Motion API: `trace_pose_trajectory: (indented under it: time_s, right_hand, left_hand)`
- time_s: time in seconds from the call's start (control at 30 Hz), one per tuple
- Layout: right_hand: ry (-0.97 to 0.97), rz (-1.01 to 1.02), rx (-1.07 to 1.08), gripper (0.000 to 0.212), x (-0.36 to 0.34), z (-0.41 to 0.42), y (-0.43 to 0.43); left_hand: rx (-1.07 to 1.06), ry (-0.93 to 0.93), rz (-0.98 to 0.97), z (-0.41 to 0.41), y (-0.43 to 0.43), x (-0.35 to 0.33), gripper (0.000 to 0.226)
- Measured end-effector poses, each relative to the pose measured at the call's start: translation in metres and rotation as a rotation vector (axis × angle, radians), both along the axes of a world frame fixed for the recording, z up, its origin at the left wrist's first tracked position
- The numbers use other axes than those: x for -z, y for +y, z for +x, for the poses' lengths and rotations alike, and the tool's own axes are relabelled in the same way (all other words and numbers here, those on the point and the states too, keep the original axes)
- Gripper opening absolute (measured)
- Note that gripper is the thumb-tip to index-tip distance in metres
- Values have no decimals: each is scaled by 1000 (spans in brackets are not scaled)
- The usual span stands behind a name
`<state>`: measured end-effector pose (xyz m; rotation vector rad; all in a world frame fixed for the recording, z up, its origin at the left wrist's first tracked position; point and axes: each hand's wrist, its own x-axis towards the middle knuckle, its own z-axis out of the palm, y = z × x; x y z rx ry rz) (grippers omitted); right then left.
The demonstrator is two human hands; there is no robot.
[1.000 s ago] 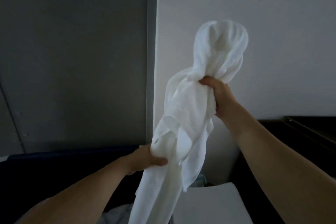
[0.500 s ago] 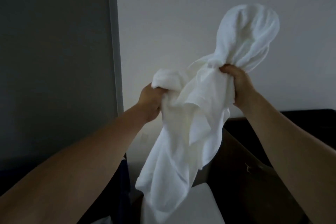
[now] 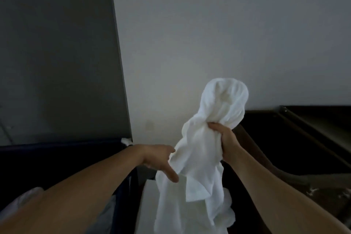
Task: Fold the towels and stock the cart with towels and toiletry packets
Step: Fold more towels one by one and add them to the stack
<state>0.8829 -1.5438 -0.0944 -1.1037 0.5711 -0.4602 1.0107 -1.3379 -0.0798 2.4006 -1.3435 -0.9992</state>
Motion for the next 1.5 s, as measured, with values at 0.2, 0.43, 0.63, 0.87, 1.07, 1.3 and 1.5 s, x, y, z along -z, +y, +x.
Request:
trace_pose_trajectory:
  time_s: [0.2, 0.43, 0.63, 0.87, 1.07, 1.3, 1.5]
  right_hand:
    - [86, -15, -28, 60, 34, 9, 20]
    - [74, 32, 22, 64, 40, -7, 33]
    - [72, 41, 6, 65, 36, -17, 44]
    - [522, -243, -12, 63, 66, -36, 32]
    - [318, -460, -41, 47, 36, -43, 60]
    - [180, -861, -53, 54, -9, -53, 94]
    - [349, -930, 13, 13, -16, -48, 77]
  left_hand:
    - [-28, -29, -96, -36, -7, 21, 107]
    - [-404, 385, -348, -19, -2, 29, 34]
    - [-468, 533, -563, -18, 1, 7, 20]
    - [-623, 732, -849, -21, -4, -49, 17]
    - [-735, 877, -864, -25, -11, -63, 17]
    - [-966, 993, -983, -24, -13, -61, 21]
    - [-950, 1075, -1086, -22, -8, -79, 17]
